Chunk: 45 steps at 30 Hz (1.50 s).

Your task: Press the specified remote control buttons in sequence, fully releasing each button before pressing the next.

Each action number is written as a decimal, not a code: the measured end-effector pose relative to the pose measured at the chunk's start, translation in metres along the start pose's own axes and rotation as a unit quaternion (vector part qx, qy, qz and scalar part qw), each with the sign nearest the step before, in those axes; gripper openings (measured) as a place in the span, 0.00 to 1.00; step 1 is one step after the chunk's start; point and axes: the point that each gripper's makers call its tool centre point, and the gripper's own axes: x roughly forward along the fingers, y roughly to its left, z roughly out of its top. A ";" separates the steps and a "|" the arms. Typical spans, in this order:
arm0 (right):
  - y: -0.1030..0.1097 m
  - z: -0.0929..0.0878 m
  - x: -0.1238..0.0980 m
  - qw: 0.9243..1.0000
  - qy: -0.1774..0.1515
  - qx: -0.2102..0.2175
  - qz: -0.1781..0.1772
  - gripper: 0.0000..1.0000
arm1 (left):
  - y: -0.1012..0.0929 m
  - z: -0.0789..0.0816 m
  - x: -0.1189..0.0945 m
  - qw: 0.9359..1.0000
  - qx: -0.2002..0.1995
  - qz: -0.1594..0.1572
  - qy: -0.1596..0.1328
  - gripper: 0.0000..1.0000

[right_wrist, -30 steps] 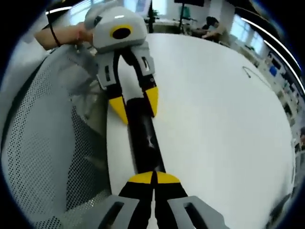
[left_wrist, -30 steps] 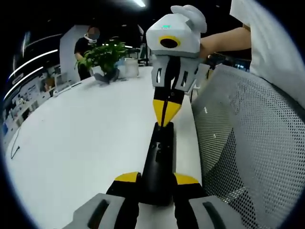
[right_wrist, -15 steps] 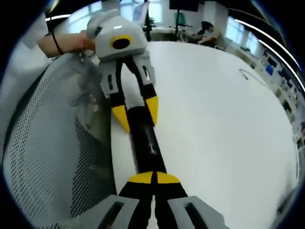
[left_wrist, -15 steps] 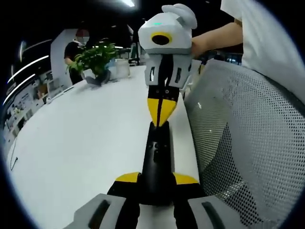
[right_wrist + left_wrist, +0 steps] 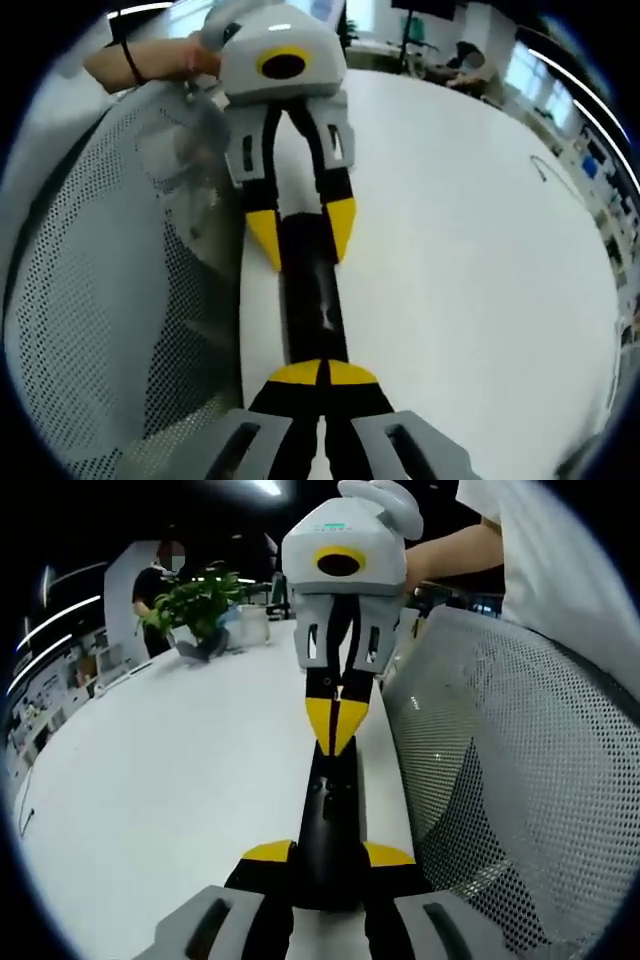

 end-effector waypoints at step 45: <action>0.003 0.021 0.001 0.995 -0.092 0.047 0.000 0.00 | 0.001 -0.001 0.000 1.000 -0.004 0.003 0.000 0.25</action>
